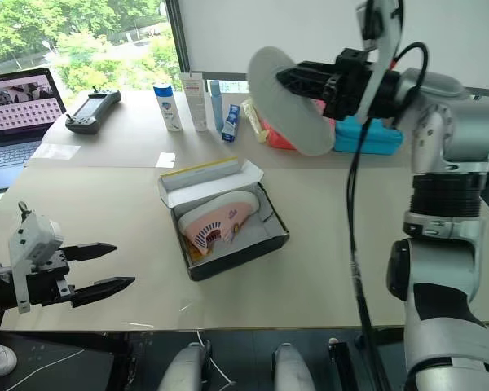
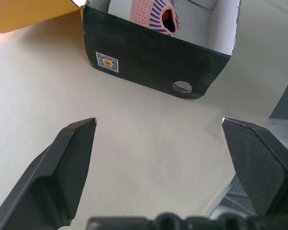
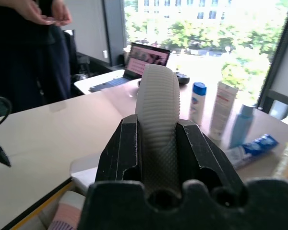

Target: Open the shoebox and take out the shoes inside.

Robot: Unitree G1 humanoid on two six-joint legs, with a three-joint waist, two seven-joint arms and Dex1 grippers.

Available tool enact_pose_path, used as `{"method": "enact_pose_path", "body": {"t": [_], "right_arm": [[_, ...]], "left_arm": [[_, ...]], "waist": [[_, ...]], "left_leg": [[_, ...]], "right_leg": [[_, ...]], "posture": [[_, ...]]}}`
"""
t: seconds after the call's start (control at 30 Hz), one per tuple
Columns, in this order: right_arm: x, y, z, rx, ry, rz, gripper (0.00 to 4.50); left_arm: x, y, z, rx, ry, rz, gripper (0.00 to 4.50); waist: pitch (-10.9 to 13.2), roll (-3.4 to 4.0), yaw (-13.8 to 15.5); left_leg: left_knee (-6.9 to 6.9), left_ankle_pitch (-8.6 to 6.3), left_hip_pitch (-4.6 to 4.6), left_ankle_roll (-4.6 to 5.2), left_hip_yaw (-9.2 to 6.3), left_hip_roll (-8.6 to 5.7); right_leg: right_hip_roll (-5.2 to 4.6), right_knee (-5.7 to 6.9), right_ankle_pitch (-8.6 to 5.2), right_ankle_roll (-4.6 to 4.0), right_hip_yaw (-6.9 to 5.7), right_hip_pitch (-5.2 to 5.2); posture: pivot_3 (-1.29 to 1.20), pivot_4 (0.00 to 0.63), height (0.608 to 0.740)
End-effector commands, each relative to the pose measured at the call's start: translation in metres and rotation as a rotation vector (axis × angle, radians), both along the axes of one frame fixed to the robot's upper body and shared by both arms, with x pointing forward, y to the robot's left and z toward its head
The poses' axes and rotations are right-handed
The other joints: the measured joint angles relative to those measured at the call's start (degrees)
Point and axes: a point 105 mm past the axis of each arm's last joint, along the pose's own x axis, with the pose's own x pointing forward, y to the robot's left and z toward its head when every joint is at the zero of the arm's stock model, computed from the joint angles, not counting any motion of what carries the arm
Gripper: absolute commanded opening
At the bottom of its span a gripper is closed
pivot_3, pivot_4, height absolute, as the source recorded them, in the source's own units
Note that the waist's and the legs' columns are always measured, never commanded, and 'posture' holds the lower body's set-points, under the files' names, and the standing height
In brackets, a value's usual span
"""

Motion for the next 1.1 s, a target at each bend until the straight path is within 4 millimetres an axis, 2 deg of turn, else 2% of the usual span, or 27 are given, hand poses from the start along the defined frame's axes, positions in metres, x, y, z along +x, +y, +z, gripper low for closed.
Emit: {"method": "enact_pose_path", "body": {"t": [0.03, 0.13, 0.23, 0.3, 0.37, 0.4, 0.43, 0.47, 0.5, 0.63, 0.7, 0.77, 0.83, 0.93, 1.0, 1.1], "right_arm": [[0.033, -0.056, -0.037, -0.374, -0.106, -0.377, 0.58], [0.05, -0.069, -0.057, -0.595, -0.216, -0.502, 0.58], [0.066, -0.058, -0.08, -0.773, -0.372, -0.539, 0.58], [0.071, -0.047, -0.096, -0.826, -0.446, -0.526, 0.58], [0.072, -0.039, -0.122, -0.874, -0.427, -0.466, 0.58], [0.071, -0.036, -0.129, -0.87, -0.412, -0.439, 0.58], [0.069, -0.036, -0.132, -0.837, -0.371, -0.42, 1.07], [0.067, -0.038, -0.131, -0.8, -0.334, -0.411, 1.56], [0.065, -0.041, -0.128, -0.772, -0.303, -0.406, 1.75], [0.057, -0.053, -0.111, -0.738, -0.207, -0.371, 3.17], [0.05, -0.051, -0.103, -0.676, -0.117, -0.326, 3.89], [0.037, -0.04, -0.093, -0.588, 0.007, -0.232, 4.42], [0.023, -0.025, -0.086, -0.487, 0.105, -0.146, 4.42], [0.007, 0.02, -0.059, -0.321, 0.111, 0.024, 4.42], [0.0, 0.041, -0.047, -0.285, 0.087, 0.093, 4.42], [-0.006, 0.063, -0.041, -0.268, 0.049, 0.183, 4.42]], "left_arm": [[0.004, -0.005, 0.006, 0.016, -0.029, -0.044, 4.5], [0.009, -0.006, 0.006, 0.021, -0.034, -0.059, 4.5], [0.015, -0.01, 0.009, 0.019, -0.041, -0.085, 4.5], [0.017, -0.012, 0.009, 0.018, -0.041, -0.097, 4.5], [0.018, -0.013, 0.009, 0.018, -0.04, -0.102, 4.5], [0.019, -0.013, 0.009, 0.019, -0.039, -0.104, 4.5], [0.018, -0.013, 0.009, 0.019, -0.039, -0.104, 4.5], [0.018, -0.012, 0.01, 0.02, -0.038, -0.104, 4.5], [0.017, -0.011, 0.01, 0.023, -0.037, -0.102, 4.5], [0.015, -0.009, 0.009, 0.024, -0.032, -0.093, 4.5], [0.015, -0.009, 0.009, 0.022, -0.03, -0.094, 4.5], [0.013, -0.009, 0.008, 0.024, -0.03, -0.09, 4.5], [0.013, -0.008, 0.008, 0.025, -0.031, -0.086, 4.5], [0.012, -0.007, 0.008, 0.024, -0.033, -0.078, 4.5], [0.011, -0.006, 0.008, 0.026, -0.036, -0.069, 4.5], [0.009, -0.004, 0.009, 0.028, -0.041, -0.051, 4.5]], "waist": [[0.01, 0.02, -0.15], [0.04, 0.06, -0.59], [0.11, 0.15, -1.7], [0.11, 0.15, -2.56], [0.11, 0.15, -3.06], [0.11, 0.15, -3.12], [0.11, 0.15, -3.11], [0.12, 0.14, -3.07], [0.13, 0.15, -2.96], [0.14, 0.15, -2.49], [0.14, 0.15, -2.29], [0.14, 0.16, -2.16], [0.14, 0.16, -2.28], [0.14, 0.16, -2.38], [0.14, 0.16, -2.58], [0.13, 0.15, -2.33]], "left_leg": [[0.01, 0.0, 0.0, 0.0, 0.03, 0.0], [0.05, 0.01, 0.03, 0.0, 0.07, -0.04], [0.07, 0.04, 0.03, 0.04, 0.08, -0.07], [0.07, 0.31, 0.07, 0.48, 0.08, -0.06], [0.04, 0.33, 0.08, 0.51, 0.07, -0.07], [0.04, 0.34, 0.08, 0.52, 0.07, -0.07], [0.04, 0.34, 0.08, 0.52, 0.07, -0.07], [0.04, 0.35, 0.07, 0.53, 0.07, -0.07], [0.04, 0.35, 0.04, 0.54, 0.07, -0.09], [0.09, 0.35, 0.01, 0.55, 0.07, -0.13], [0.11, 0.35, 0.04, 0.54, 0.07, -0.12], [0.12, 0.35, 0.08, 0.54, 0.07, -0.11], [0.13, 0.35, 0.18, 0.54, 0.08, -0.07], [0.1, 0.33, 0.39, 0.51, 0.08, -0.02], [0.08, 0.31, 0.45, 0.47, 0.08, 0.0], [0.07, 0.29, 0.45, 0.45, 0.08, 0.01]], "right_leg": [[-0.01, 0.0, 0.01, 0.03, 0.03, -0.02], [-0.01, 0.03, 0.08, 0.1, 0.15, -0.06], [0.04, 0.11, 0.13, 0.14, 0.28, -0.11], [0.12, 0.15, 0.15, 0.18, 0.39, -0.11], [0.12, 0.15, 0.28, 0.42, 0.41, -0.09], [0.12, 0.14, 0.32, 0.49, 0.41, -0.08], [0.12, 0.13, 0.33, 0.51, 0.41, -0.07], [0.11, 0.13, 0.33, 0.52, 0.41, -0.05], [0.09, 0.13, 0.34, 0.52, 0.42, -0.06], [0.07, 0.12, 0.36, 0.49, 0.46, -0.04], [0.07, 0.13, 0.3, 0.53, 0.46, -0.02], [0.08, 0.16, 0.13, 0.35, 0.45, -0.03], [0.11, 0.26, 0.13, 0.28, 0.46, 0.0], [0.17, 0.36, 0.12, 0.2, 0.49, 0.07], [0.25, 0.4, 0.16, 0.13, 0.56, 0.05], [0.25, 0.38, 0.16, 0.12, 0.56, 0.05]], "posture": [[0.0, 0.15, 0.715], [0.0, 0.15, 0.715], [0.0, 0.15, 0.715], [0.0, 0.15, 0.715], [0.0, 0.15, 0.715], [0.0, 0.15, 0.715], [0.0, 0.15, 0.715], [0.0, 0.15, 0.715], [0.0, 0.15, 0.715], [0.0, 0.15, 0.715], [0.0, 0.15, 0.715], [0.0, 0.15, 0.715], [0.0, 0.15, 0.715], [0.0, 0.15, 0.715], [0.0, 0.15, 0.715], [0.0, 0.15, 0.715]]}}
